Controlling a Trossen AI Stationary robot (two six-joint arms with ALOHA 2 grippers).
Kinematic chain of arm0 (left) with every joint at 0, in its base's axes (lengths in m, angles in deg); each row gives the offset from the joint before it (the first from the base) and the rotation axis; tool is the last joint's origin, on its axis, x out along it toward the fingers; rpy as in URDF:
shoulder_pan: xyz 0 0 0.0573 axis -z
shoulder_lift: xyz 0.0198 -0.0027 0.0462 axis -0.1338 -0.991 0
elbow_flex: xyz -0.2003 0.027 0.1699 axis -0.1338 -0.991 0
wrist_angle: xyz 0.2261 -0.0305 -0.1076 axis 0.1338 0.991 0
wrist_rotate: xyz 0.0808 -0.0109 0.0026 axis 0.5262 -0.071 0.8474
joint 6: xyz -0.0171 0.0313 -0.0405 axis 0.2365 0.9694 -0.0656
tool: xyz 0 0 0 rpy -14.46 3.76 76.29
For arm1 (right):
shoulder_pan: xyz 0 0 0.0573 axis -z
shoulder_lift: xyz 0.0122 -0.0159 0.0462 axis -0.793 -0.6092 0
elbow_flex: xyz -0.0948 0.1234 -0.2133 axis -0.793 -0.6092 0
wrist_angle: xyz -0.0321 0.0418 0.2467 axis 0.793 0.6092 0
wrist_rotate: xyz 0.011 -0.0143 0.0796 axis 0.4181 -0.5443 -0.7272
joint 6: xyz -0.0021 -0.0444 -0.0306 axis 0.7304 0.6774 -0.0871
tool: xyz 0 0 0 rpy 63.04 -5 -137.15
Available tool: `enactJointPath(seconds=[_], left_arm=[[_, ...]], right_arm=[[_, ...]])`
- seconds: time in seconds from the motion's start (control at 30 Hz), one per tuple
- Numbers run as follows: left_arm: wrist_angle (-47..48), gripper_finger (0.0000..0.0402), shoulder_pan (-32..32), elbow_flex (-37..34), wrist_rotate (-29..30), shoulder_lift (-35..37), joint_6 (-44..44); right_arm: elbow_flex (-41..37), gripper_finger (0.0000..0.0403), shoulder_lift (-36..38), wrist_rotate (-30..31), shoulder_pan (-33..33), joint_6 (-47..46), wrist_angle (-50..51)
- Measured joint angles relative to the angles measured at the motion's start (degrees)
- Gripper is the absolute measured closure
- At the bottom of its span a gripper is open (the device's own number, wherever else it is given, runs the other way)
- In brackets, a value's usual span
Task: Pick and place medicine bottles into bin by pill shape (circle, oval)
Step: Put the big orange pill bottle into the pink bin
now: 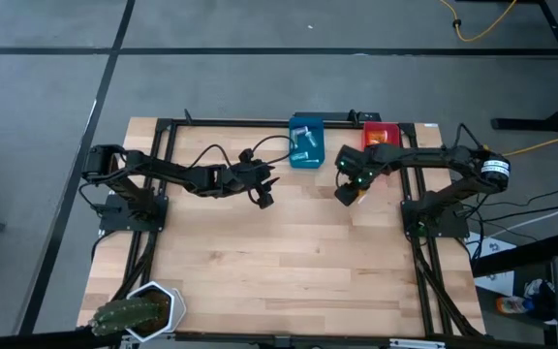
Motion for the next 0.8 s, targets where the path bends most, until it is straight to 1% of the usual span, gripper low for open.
enactJointPath(seconds=[0.07, 0.13, 0.2, 0.37, 0.47, 0.6, 0.8], left_arm=[[-0.02, 0.0239, 0.01, 0.02, 0.0, 0.0, 0.0], [-0.02, 0.0239, 0.01, 0.02, 0.0, 0.0, 0.0], [-0.02, 0.0239, 0.01, 0.01, 0.0, 0.0, 0.0], [-0.01, 0.0239, 0.01, 0.01, -0.01, 0.0, 0.0], [-0.02, 0.0239, 0.02, 0.02, 0.0, 0.0, 0.0], [0.0, 0.0239, 0.02, 0.0, 0.0, 0.0, -0.02], [0.0, 0.0239, 0.02, 0.01, 0.0, 0.0, -0.02]], right_arm=[[4.08, 0.0217, 0.0, 0.52, 0.0, 1.69, 3.59], [8.63, 0.0217, 0.0, 3.07, -0.04, 2.45, 7.56], [13.2, 0.0218, 0.0, 6.9, 0.0, 3.36, 11.73], [23.83, 0.0216, 0.02, 18.65, 0.25, 3.72, 22.04], [27.91, 0.0216, 0.05, 21.69, 1.72, 3.51, 24.89], [29.2, 0.0215, 0.04, 22.03, 5.85, 3.57, 25.6], [24.69, 0.0215, 0.04, 22.12, 13.73, 3.31, 25.07]])
